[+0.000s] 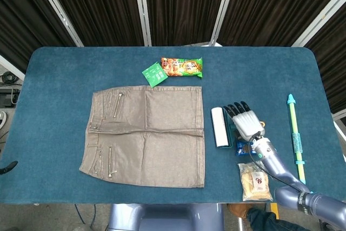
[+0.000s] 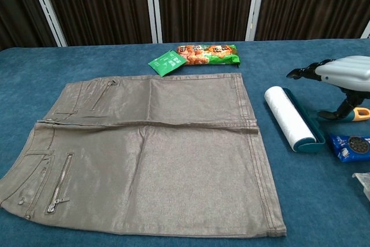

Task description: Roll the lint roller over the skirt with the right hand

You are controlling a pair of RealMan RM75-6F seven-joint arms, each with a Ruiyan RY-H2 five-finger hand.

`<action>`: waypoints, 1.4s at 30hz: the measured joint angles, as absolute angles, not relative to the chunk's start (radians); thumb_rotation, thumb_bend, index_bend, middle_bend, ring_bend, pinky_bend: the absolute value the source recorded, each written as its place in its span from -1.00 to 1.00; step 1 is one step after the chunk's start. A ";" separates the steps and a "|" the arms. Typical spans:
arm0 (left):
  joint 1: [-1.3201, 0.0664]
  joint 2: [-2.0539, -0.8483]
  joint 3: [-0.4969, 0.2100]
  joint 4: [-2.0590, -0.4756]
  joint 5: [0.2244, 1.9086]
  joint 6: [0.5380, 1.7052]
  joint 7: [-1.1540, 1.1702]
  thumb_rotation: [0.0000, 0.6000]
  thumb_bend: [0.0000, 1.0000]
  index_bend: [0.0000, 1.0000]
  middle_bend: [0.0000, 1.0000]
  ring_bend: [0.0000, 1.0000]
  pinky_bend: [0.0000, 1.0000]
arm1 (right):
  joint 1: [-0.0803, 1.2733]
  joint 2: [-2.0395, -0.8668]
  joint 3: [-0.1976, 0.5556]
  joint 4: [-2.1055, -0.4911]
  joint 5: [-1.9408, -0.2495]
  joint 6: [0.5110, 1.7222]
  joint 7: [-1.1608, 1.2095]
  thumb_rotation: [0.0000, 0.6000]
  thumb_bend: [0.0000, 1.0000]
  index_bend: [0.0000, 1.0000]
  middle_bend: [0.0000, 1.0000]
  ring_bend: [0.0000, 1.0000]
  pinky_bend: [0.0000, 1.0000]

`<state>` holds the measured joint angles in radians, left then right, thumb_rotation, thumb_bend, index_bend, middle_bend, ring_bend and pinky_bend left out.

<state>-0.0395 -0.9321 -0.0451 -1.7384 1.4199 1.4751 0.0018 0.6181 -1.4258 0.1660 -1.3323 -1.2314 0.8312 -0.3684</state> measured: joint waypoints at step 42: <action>-0.046 -0.934 -0.046 -1.743 1.416 1.465 0.008 1.00 -1.00 -1.00 -1.00 -1.00 -1.00 | 0.661 -1.584 0.083 -0.980 -1.351 0.916 -0.263 1.00 0.63 -0.03 0.07 -0.17 -0.11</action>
<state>-0.0462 -0.9340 -0.0455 -1.7434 1.4163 1.4648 0.0081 0.6609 -1.5845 0.0830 -0.9801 -1.3506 0.9159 -0.2634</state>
